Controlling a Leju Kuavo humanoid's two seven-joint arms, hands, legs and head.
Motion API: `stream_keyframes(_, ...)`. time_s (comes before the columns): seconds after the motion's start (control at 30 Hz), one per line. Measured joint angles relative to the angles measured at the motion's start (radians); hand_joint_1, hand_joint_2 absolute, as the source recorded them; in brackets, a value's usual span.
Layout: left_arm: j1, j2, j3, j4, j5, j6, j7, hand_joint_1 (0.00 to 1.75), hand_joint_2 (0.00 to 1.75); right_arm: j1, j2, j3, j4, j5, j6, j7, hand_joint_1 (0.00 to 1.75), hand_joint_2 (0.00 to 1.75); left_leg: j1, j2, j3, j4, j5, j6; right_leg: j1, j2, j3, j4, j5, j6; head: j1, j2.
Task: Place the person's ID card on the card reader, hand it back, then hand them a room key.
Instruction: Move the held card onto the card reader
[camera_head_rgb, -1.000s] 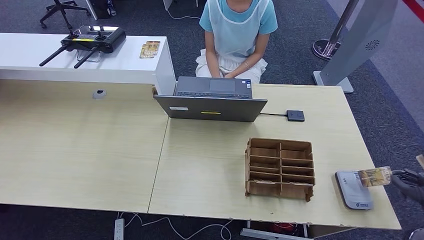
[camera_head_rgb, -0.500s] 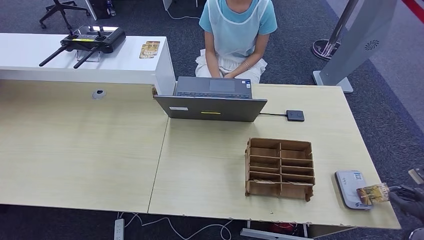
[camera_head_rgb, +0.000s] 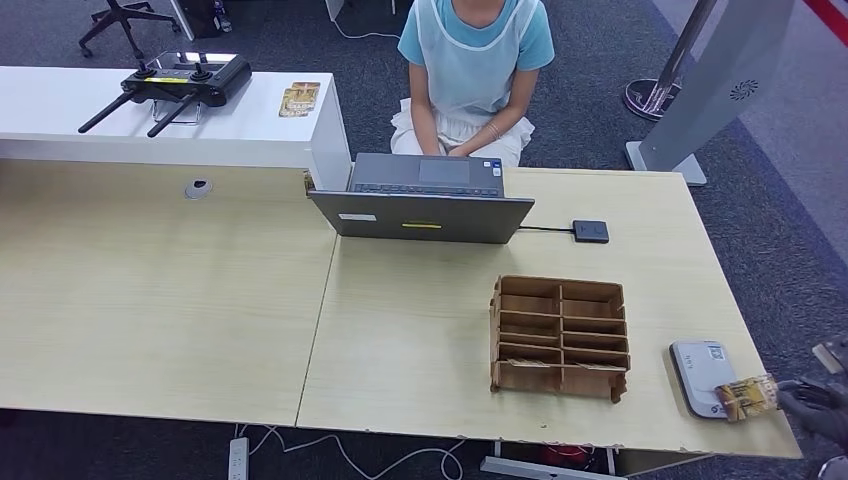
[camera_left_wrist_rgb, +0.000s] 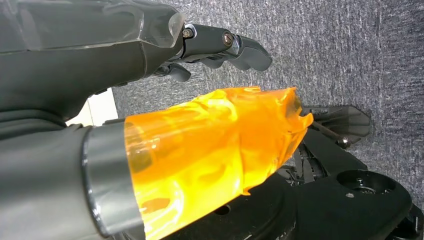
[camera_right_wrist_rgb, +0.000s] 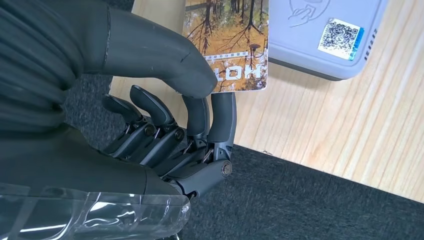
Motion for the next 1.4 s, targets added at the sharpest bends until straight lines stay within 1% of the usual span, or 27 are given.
stream_keyframes(0.63, -0.001, -0.001, 0.0, 0.0, 0.0, 0.002, 0.001, 0.0, 0.0, -0.008, 0.017, 0.007, 0.004, 0.006, -0.015, -0.007, 1.75, 1.75, 0.0, 0.0, 0.0, 0.0, 0.0, 0.0, 0.0, 0.0, 0.0, 0.0, 0.0, 0.0, 0.0, 0.0)
stream_keyframes(0.93, -0.003, -0.002, 0.0, 0.005, 0.003, 0.003, 0.001, 0.0, 0.0, -0.038, 0.063, 0.027, -0.001, 0.025, -0.065, -0.018, 1.75, 1.75, 0.0, 0.0, 0.0, 0.0, 0.0, 0.0, 0.0, 0.0, 0.0, 0.0, 0.0, 0.0, 0.0, 0.0)
stream_keyframes(1.17, -0.003, -0.002, 0.0, 0.008, 0.004, 0.003, 0.001, 0.0, 0.0, -0.057, 0.09, 0.036, -0.002, 0.033, -0.085, -0.027, 1.75, 1.75, 0.0, 0.0, 0.0, 0.0, 0.0, 0.0, 0.0, 0.0, 0.0, 0.0, 0.0, 0.0, 0.0, 0.0)
stream_keyframes(1.27, -0.003, -0.002, 0.0, 0.008, 0.011, 0.007, 0.001, 0.0, 0.0, -0.068, 0.104, 0.039, -0.019, 0.049, -0.123, -0.04, 1.75, 1.75, 0.0, 0.0, -0.001, 0.0, 0.0, 0.0, 0.0, 0.0, 0.001, 0.0, 0.0, 0.0, 0.0, 0.0)
stream_keyframes(1.4, -0.004, -0.006, 0.002, 0.008, 0.021, 0.012, 0.0, 0.0, 0.0, -0.095, 0.131, 0.053, -0.08, 0.09, -0.186, -0.058, 1.75, 1.75, 0.0, 0.001, 0.0, 0.0, 0.0, 0.0, 0.0, 0.0, 0.001, 0.0, 0.0, 0.0, 0.0, 0.0)
